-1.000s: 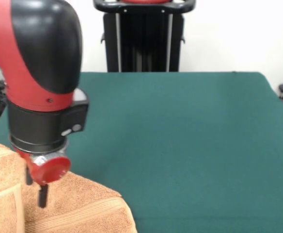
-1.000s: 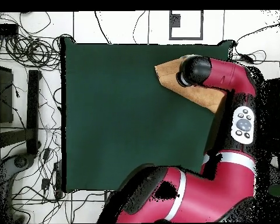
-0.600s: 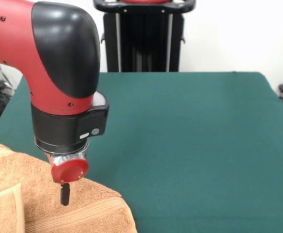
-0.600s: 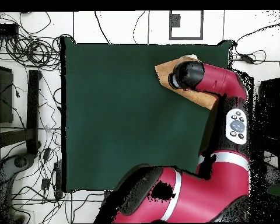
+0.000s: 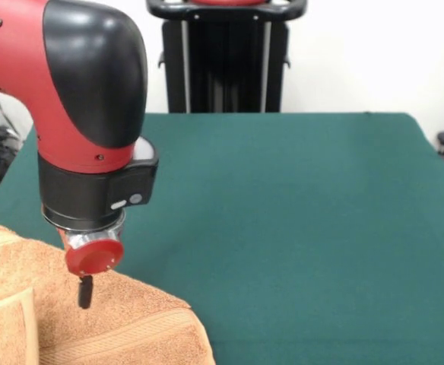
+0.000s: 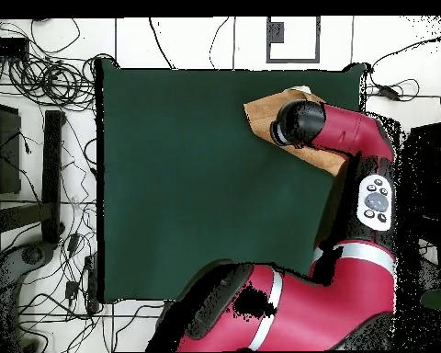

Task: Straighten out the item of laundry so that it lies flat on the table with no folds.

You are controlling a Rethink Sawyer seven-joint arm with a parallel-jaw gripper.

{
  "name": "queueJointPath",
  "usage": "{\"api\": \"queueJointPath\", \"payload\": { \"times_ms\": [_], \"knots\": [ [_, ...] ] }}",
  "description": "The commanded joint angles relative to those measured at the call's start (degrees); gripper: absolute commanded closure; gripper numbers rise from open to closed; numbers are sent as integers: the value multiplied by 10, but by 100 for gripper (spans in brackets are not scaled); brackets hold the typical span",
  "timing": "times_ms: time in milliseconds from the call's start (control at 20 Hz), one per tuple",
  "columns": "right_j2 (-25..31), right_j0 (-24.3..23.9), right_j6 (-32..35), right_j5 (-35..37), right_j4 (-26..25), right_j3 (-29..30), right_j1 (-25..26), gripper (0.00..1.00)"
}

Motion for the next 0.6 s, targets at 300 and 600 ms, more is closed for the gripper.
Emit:
{"api": "queueJointPath", "payload": {
  "times_ms": [300, 600],
  "knots": [
    [-19, 32, 147, -34, 30, 69, 4, 0],
    [-63, 65, 226, -118, 33, 90, 18, 0]
  ]
}}
